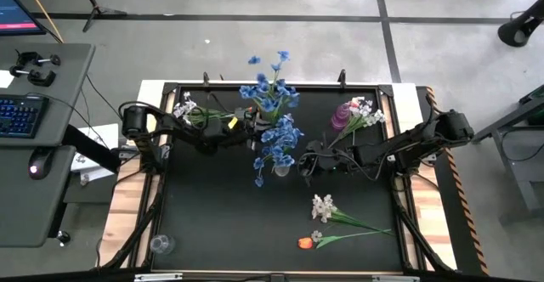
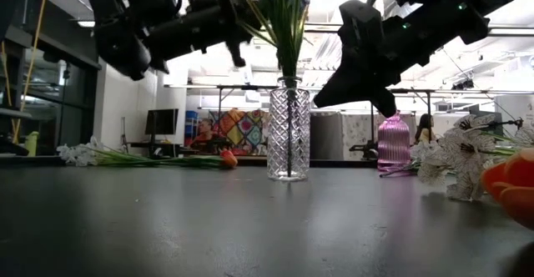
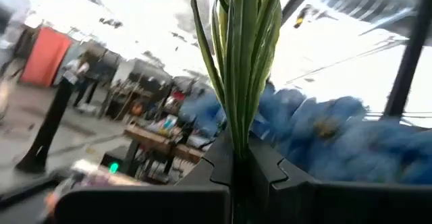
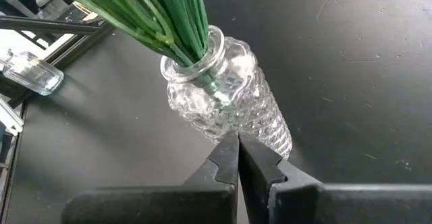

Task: Sort flowers into vase by color
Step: Put the blue flowers into the top transparent vase

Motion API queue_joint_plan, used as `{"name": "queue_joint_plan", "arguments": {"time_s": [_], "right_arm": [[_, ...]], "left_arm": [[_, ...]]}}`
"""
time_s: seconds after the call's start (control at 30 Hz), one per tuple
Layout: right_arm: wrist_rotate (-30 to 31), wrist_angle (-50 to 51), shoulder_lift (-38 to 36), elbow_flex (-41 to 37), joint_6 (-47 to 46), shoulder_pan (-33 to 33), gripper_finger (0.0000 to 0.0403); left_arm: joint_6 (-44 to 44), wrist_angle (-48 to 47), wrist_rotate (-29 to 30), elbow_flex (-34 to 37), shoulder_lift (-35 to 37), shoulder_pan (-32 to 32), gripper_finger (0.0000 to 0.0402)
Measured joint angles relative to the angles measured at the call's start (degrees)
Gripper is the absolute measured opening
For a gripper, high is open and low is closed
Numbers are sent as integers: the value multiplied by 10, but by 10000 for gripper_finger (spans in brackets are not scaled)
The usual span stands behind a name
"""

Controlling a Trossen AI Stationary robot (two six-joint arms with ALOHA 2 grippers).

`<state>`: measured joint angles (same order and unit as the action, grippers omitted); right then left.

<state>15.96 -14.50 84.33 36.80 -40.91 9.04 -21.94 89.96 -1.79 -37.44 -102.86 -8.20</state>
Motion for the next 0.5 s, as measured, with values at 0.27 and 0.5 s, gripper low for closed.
{"name": "queue_joint_plan", "arguments": {"time_s": [0.27, 0.5], "right_arm": [[-1, -1, 0, 0, 0, 0, 0], [0, -2, 0, 0, 4, 0, 0]], "left_arm": [[91, -24, -78, -9, 0, -1, 1], [90, 0, -75, -9, 0, -4, 1]]}}
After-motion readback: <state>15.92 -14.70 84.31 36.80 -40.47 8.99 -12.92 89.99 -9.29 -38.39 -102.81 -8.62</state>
